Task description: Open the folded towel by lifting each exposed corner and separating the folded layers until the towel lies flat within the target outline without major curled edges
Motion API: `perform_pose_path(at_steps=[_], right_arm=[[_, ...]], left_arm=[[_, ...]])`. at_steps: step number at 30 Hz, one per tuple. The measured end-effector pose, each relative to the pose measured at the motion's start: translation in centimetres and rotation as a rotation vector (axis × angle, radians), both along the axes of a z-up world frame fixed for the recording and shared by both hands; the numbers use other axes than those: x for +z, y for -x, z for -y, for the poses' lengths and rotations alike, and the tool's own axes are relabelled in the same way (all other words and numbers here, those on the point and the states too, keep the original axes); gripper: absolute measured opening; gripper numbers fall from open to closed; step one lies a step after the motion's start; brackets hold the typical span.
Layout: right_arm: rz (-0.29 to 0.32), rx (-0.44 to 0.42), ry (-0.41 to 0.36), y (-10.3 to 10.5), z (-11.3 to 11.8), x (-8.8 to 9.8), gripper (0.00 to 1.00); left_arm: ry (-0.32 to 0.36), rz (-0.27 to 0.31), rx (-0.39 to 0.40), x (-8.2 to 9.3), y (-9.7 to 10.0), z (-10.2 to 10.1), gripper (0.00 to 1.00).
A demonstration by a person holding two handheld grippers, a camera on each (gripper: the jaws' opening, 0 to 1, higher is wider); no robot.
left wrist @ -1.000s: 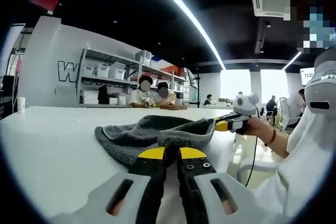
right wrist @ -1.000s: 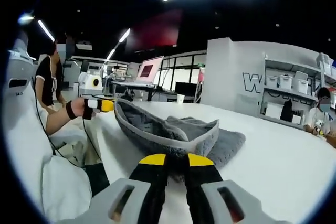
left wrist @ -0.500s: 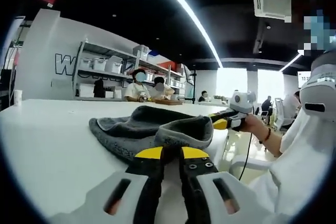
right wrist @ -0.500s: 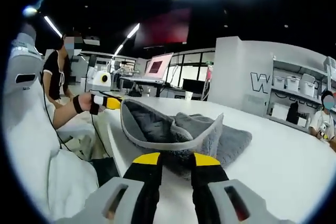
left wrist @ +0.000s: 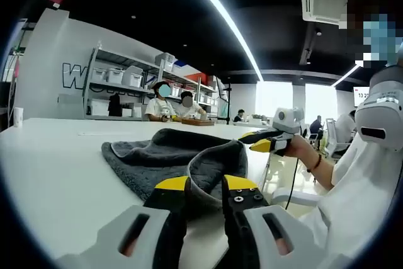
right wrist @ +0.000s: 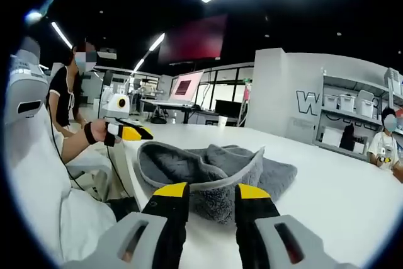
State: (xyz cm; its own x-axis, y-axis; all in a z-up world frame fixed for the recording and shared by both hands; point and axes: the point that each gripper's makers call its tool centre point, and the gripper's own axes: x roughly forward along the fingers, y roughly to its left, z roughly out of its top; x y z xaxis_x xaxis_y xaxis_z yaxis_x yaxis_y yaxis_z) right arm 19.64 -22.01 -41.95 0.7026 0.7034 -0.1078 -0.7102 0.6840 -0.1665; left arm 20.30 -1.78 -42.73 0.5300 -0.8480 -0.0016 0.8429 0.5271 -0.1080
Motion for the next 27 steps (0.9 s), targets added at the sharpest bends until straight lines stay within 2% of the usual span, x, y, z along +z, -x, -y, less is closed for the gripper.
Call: perform_pose_path(at_steps=[4, 8, 12, 16, 19, 27], right_arm=[[-0.003, -0.011, -0.037, -0.7, -0.3, 0.7, 0.29], [0.004, -0.015, -0.042, -1.3, -0.8, 1.0, 0.28], [0.004, -0.02, -0.039, -1.7, -1.3, 1.1, 0.28], [-0.02, -0.038, -0.042, -2.4, -1.3, 0.6, 0.26], [-0.029, -0.049, -0.032, -2.5, -1.2, 0.2, 0.26], [-0.06, -0.016, -0.023, -1.6, -0.8, -0.8, 0.13]], left_arm=[[-0.002, -0.005, 0.012, -0.3, -0.3, 0.1, 0.19], [-0.018, 0.002, 0.044, -0.6, -0.7, 0.2, 0.18], [-0.016, 0.0, 0.043, -0.6, -0.7, 0.3, 0.18], [-0.021, 0.016, 0.056, -0.4, -0.8, 0.2, 0.16], [-0.041, 0.006, 0.055, -0.8, -0.9, 0.3, 0.16], [-0.09, -0.006, 0.038, -1.8, -0.7, 0.5, 0.07]])
